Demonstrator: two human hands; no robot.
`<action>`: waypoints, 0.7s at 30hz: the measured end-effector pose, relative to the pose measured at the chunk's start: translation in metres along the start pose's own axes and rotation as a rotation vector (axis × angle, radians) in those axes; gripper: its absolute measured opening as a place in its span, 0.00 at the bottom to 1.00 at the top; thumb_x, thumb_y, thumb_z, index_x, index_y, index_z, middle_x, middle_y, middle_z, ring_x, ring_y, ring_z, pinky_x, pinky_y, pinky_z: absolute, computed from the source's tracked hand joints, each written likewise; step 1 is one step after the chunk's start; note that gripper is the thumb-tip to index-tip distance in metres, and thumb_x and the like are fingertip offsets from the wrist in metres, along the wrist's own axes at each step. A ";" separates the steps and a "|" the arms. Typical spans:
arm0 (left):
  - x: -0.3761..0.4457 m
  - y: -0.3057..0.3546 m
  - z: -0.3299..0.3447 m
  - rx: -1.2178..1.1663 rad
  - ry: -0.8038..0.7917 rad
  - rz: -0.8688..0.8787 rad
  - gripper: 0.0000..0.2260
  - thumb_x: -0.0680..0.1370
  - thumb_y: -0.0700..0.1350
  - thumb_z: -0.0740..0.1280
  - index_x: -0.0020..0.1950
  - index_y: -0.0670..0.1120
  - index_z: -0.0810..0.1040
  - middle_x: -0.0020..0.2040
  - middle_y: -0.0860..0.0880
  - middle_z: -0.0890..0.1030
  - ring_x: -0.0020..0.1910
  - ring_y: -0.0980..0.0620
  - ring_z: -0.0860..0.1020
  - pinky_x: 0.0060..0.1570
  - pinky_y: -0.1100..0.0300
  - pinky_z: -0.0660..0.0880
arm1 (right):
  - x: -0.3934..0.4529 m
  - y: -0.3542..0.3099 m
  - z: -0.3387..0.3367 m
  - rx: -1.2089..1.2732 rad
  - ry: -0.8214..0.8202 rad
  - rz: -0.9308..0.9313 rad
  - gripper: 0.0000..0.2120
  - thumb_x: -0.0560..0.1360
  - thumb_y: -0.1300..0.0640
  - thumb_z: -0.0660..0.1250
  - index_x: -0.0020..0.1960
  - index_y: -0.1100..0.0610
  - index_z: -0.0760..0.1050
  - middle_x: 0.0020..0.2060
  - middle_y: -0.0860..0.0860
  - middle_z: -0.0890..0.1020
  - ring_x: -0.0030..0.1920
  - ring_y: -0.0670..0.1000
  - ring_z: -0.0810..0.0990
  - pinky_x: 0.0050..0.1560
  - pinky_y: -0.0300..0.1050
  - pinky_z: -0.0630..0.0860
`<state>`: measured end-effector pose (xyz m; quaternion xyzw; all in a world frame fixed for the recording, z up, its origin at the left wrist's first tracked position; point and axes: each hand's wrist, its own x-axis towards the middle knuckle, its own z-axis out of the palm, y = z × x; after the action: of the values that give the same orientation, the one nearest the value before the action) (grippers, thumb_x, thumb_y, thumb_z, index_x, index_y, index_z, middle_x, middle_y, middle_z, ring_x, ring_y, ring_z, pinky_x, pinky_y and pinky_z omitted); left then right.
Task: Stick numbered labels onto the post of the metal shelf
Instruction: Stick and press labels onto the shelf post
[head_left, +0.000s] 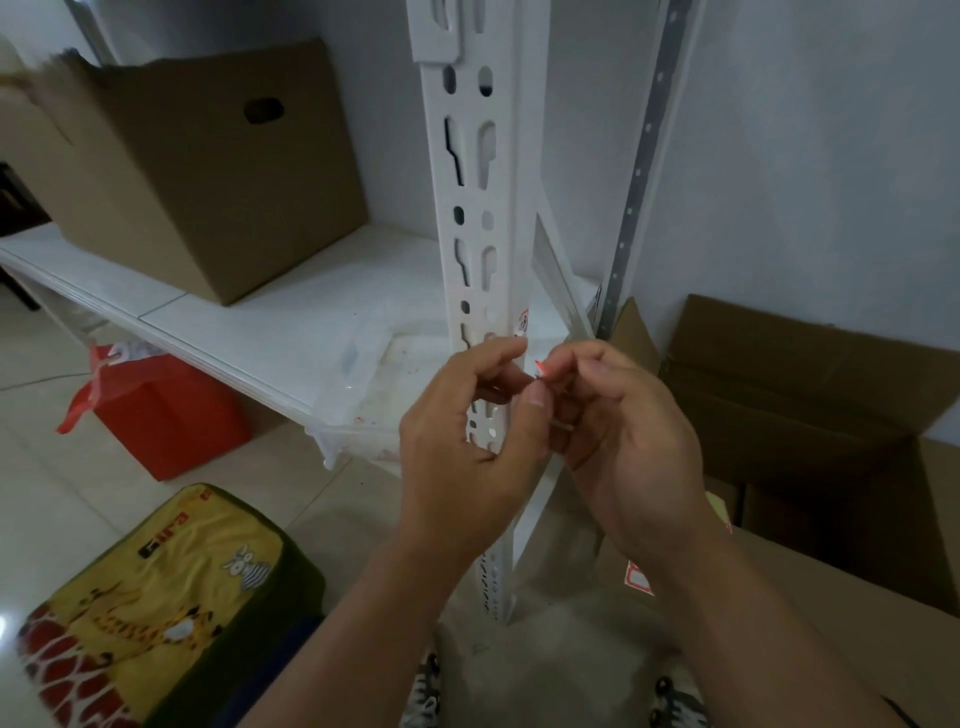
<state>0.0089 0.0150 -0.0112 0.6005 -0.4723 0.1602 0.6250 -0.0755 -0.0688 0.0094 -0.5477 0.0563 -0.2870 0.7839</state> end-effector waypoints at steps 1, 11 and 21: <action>0.000 0.000 -0.001 0.005 -0.002 0.000 0.11 0.76 0.42 0.65 0.58 0.40 0.76 0.44 0.48 0.80 0.44 0.53 0.80 0.46 0.60 0.78 | 0.000 0.000 0.000 -0.002 -0.002 0.002 0.13 0.74 0.55 0.56 0.39 0.55 0.79 0.34 0.55 0.78 0.38 0.54 0.76 0.35 0.45 0.74; 0.002 0.000 -0.003 0.044 0.002 0.015 0.04 0.77 0.39 0.66 0.50 0.47 0.76 0.43 0.59 0.77 0.43 0.59 0.79 0.44 0.65 0.76 | 0.003 0.003 -0.003 -0.048 -0.022 -0.028 0.14 0.74 0.56 0.56 0.42 0.59 0.79 0.31 0.57 0.76 0.32 0.53 0.76 0.33 0.45 0.73; 0.001 0.001 -0.004 -0.110 0.103 -0.279 0.12 0.82 0.40 0.53 0.42 0.48 0.69 0.34 0.52 0.74 0.34 0.57 0.74 0.36 0.69 0.71 | 0.001 0.012 0.003 -0.138 0.017 -0.097 0.15 0.75 0.57 0.56 0.49 0.56 0.82 0.32 0.60 0.76 0.33 0.57 0.77 0.35 0.46 0.75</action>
<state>0.0101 0.0190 -0.0092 0.6162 -0.3597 0.0763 0.6965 -0.0690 -0.0645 0.0002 -0.6002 0.0560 -0.3248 0.7288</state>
